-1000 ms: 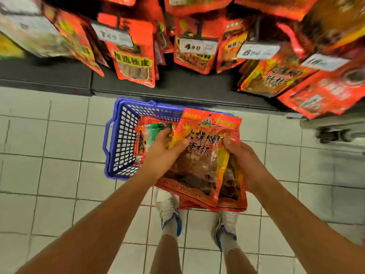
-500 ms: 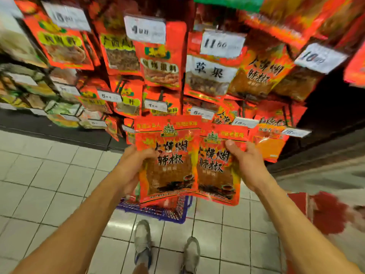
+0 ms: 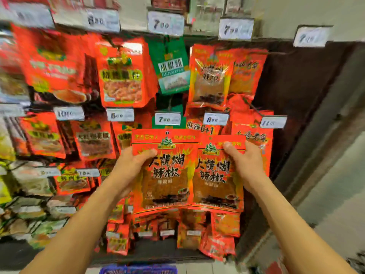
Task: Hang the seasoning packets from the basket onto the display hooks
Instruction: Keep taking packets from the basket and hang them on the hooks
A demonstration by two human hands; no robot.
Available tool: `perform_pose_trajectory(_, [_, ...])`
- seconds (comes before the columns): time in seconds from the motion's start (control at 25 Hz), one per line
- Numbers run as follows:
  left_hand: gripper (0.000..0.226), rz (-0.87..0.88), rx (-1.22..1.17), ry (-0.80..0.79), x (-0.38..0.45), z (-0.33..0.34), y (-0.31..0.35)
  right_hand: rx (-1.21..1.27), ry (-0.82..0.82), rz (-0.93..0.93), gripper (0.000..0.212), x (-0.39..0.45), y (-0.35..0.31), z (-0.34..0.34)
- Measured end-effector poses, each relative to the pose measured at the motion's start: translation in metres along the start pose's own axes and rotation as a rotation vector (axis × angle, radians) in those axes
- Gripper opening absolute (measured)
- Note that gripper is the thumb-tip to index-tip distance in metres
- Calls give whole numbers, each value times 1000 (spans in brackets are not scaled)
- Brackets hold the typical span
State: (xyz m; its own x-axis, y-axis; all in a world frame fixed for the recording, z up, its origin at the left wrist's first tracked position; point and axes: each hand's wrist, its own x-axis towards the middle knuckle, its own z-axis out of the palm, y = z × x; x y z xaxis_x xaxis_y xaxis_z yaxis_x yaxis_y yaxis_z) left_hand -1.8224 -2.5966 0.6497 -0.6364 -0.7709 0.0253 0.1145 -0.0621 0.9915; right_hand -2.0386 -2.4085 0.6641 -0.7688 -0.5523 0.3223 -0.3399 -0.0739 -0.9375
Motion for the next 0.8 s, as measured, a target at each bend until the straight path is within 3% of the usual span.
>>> perform_pose_trajectory(0.16, [19,152,-39,-60,20,16,67,45,133,-96,37,33,-57,-8])
perform_pose_trajectory(0.32, [17,243,-10,-73,40,35,106,146,171,-150,13,61,-88,-17])
perform_pose_trajectory(0.56, [29,281,-11,-2,79,83,137,233,178,-176,29,135,-103,-23])
perform_pose_trajectory(0.8, [13,331,-9,55,118,122,157,263,139,-210,25,202,-117,-18])
